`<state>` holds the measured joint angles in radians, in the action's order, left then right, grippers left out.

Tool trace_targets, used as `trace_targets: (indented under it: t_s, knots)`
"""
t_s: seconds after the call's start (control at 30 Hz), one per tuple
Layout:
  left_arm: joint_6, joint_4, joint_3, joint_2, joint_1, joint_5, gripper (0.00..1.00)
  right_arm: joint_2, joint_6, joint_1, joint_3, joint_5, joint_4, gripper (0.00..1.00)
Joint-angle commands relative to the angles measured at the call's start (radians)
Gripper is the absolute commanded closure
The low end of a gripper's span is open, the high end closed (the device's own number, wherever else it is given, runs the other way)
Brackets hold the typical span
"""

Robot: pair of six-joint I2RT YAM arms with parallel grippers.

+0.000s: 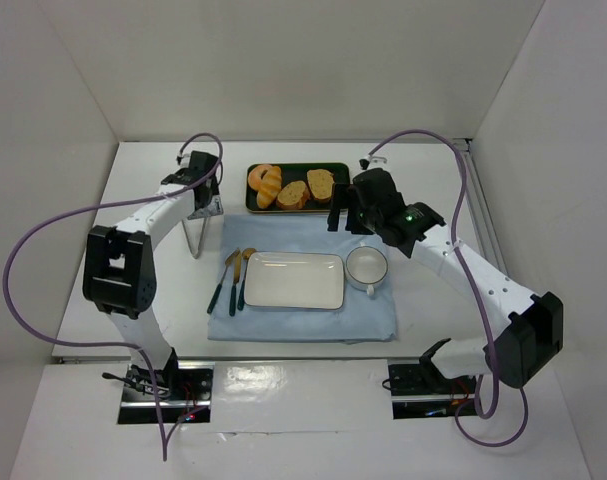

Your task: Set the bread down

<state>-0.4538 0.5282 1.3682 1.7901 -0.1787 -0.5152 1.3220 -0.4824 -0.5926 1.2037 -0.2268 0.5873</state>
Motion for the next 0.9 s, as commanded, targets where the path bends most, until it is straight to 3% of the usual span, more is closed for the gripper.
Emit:
trace_targets:
  t_s: [0.0, 0.17, 0.47, 0.87]
  knots:
    - [-0.033, 0.015, -0.043, 0.002, 0.018, 0.044, 0.06, -0.04, -0.008, 0.002, -0.003, -0.009, 0.005, 0.0]
    - [-0.033, 0.004, -0.09, -0.017, 0.041, 0.107, 0.0, -0.018, -0.018, 0.002, 0.007, 0.001, -0.006, 0.0]
    - [-0.033, -0.042, -0.146, -0.026, 0.102, 0.21, 0.0, 0.011, -0.018, 0.002, 0.036, 0.01, -0.015, 0.0]
    - [0.018, -0.051, -0.052, 0.146, 0.13, 0.287, 0.0, -0.041, -0.018, 0.002, 0.054, -0.039, 0.045, 0.0]
